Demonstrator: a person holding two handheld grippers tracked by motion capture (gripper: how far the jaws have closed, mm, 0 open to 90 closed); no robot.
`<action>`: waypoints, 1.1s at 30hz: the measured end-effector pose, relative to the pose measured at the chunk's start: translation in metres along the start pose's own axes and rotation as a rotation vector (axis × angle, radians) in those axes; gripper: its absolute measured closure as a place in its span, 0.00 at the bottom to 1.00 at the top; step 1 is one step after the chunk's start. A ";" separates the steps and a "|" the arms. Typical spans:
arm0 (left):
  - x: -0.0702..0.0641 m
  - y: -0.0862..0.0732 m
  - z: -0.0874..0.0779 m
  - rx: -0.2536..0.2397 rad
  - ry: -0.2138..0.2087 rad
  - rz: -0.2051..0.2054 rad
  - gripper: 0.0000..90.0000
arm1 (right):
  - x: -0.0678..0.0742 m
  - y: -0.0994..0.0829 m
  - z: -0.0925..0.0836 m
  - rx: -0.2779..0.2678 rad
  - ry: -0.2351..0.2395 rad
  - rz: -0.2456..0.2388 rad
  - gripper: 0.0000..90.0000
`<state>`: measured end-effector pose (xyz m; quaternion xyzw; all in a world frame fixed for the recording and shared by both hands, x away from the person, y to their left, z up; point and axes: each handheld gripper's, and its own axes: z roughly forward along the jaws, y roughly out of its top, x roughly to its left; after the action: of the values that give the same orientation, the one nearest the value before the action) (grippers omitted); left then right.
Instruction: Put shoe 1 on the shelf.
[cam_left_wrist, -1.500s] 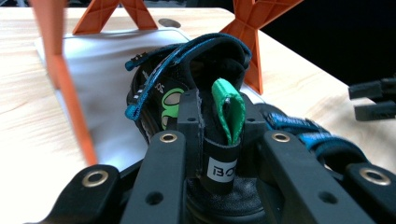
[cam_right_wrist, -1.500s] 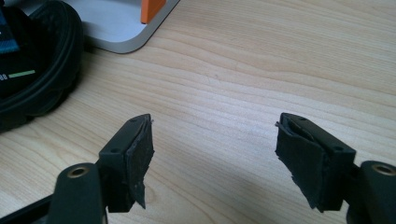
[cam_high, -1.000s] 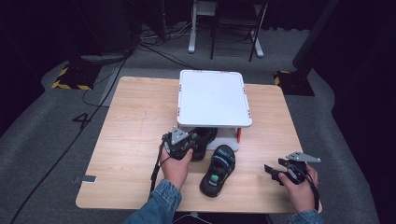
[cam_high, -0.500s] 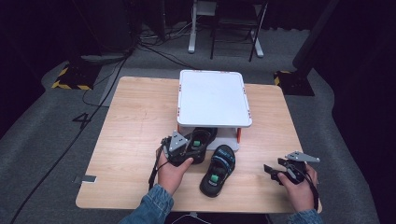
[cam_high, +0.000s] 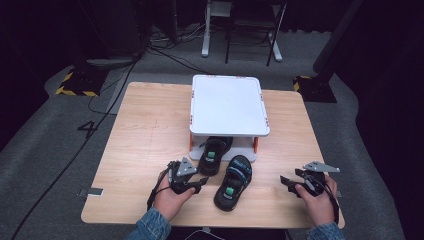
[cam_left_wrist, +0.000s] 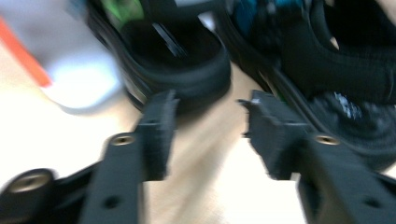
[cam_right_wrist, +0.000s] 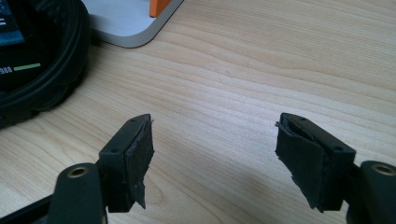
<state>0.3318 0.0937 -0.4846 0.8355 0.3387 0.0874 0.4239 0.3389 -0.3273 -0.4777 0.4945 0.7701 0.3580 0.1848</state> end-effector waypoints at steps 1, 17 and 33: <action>-0.001 0.000 0.003 0.006 -0.016 0.006 0.66 | 0.000 0.000 0.000 -0.001 0.003 0.000 0.32; 0.000 0.027 0.039 -0.046 -0.040 0.039 0.73 | -0.005 -0.007 -0.002 0.016 -0.004 0.019 0.32; 0.026 0.057 0.086 -0.114 0.000 0.008 0.63 | -0.012 -0.013 -0.006 0.019 -0.008 0.033 0.31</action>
<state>0.4168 0.0309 -0.4983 0.8113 0.3300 0.1083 0.4703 0.3324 -0.3435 -0.4841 0.5101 0.7646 0.3517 0.1773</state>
